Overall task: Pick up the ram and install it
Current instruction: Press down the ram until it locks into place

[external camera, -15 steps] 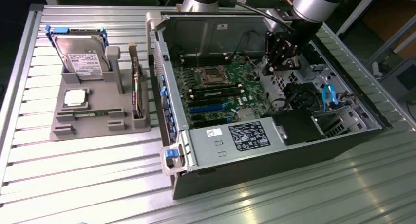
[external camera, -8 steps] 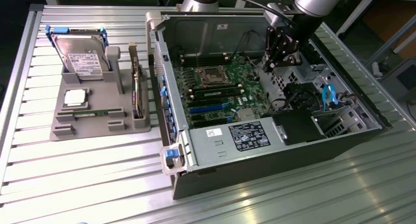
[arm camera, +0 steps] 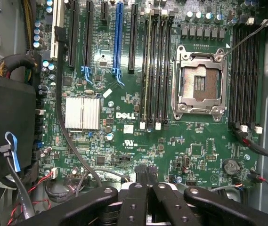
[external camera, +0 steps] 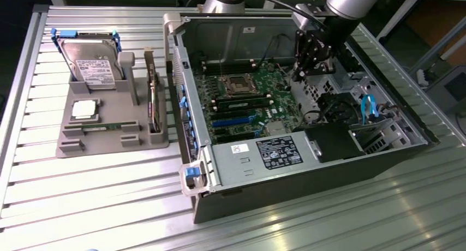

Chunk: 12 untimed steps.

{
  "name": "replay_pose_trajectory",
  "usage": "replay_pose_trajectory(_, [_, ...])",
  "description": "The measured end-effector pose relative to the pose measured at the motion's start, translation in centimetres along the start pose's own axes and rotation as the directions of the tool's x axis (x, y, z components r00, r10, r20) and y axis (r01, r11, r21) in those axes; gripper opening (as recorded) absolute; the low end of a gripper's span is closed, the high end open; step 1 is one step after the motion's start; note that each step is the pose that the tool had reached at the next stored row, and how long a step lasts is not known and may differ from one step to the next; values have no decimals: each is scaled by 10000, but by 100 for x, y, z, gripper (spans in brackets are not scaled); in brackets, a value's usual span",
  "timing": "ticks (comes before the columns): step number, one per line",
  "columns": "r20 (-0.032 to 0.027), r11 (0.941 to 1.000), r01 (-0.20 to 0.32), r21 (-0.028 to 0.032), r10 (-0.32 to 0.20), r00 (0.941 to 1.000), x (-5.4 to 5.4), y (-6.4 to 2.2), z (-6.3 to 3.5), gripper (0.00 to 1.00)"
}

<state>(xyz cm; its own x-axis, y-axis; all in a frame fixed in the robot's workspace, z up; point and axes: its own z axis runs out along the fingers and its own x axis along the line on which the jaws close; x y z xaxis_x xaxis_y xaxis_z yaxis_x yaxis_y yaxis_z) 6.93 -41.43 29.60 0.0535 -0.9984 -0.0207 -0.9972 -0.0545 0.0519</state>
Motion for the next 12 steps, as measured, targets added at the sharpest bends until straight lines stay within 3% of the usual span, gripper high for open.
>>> replay_pose_trajectory(3, [0, 10000, 0, 1, 0, 10000, -12, 258, 95, 9])
replay_pose_trajectory(10, [-10, 10000, 0, 0, 0, 10000, -20, 457, 289, 9])
replay_pose_trajectory(12, [-34, 10000, 0, -1, 0, 10000, -20, 479, 357, 9])
